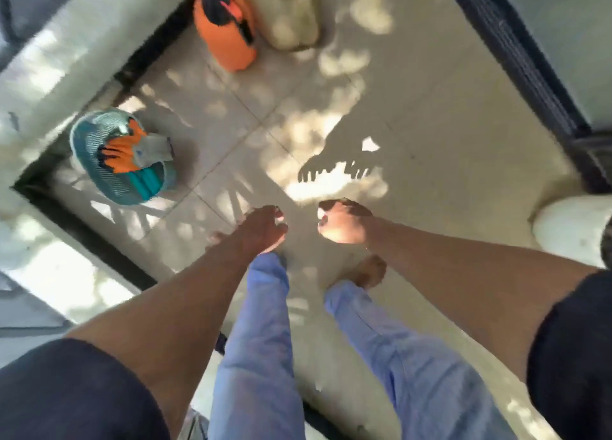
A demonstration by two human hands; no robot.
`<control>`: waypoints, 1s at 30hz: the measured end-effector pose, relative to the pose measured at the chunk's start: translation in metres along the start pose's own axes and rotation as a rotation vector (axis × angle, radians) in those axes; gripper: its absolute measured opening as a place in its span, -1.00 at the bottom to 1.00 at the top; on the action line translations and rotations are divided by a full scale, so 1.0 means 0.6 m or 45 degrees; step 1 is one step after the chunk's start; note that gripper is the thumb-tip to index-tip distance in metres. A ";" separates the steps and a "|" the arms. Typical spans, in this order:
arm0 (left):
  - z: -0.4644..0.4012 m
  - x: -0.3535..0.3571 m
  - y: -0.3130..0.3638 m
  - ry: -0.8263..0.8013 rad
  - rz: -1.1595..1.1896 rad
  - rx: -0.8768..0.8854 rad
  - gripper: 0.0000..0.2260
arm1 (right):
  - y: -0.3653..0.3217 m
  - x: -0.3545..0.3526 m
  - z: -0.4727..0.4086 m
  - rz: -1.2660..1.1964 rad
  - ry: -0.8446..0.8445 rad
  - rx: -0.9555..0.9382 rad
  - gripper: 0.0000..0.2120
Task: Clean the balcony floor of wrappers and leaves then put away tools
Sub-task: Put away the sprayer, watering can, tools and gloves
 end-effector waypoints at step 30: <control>0.064 0.515 0.982 -0.566 -0.435 0.502 -0.80 | 0.870 0.147 0.520 -2.286 1.356 0.766 -0.94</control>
Point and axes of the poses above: each hand's wrist, its own z-axis away from the middle knuckle, its own x-axis out of the palm, y = z × x, the point moved 8 cm from there along -z, towards the middle knuckle, and after that the axes turned 9 degrees about -z, right-handed, at the moved point
